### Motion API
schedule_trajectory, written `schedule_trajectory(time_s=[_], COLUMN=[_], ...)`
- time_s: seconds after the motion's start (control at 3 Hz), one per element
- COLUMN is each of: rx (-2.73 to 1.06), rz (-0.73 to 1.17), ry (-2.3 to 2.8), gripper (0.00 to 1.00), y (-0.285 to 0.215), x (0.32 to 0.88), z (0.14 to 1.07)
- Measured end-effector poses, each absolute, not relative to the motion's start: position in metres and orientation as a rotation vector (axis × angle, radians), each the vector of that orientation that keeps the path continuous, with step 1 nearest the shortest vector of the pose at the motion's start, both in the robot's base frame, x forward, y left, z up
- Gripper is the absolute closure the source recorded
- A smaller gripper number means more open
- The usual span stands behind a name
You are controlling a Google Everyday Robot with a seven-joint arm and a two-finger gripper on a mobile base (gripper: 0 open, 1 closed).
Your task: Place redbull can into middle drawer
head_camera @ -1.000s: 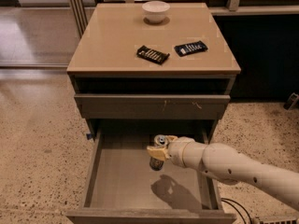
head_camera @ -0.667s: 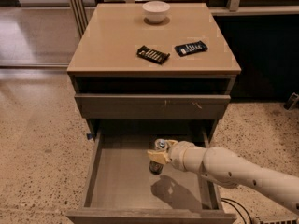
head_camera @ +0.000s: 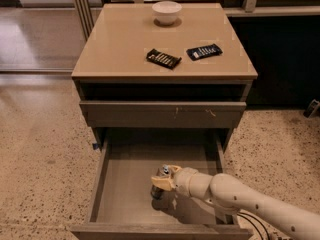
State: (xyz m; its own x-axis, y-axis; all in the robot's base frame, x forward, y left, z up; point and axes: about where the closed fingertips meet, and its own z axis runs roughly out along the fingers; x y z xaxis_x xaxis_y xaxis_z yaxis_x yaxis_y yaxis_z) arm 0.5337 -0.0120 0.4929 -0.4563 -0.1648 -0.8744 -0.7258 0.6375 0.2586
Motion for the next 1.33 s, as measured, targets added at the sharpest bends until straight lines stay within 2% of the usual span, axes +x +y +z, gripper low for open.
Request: schedule_trajectory(time_s=[1.33], rx=[-0.567], rz=[0.661], ry=[1.945], gripper=[1.0], y=[-0.012], x=[0.558], z=[0.478])
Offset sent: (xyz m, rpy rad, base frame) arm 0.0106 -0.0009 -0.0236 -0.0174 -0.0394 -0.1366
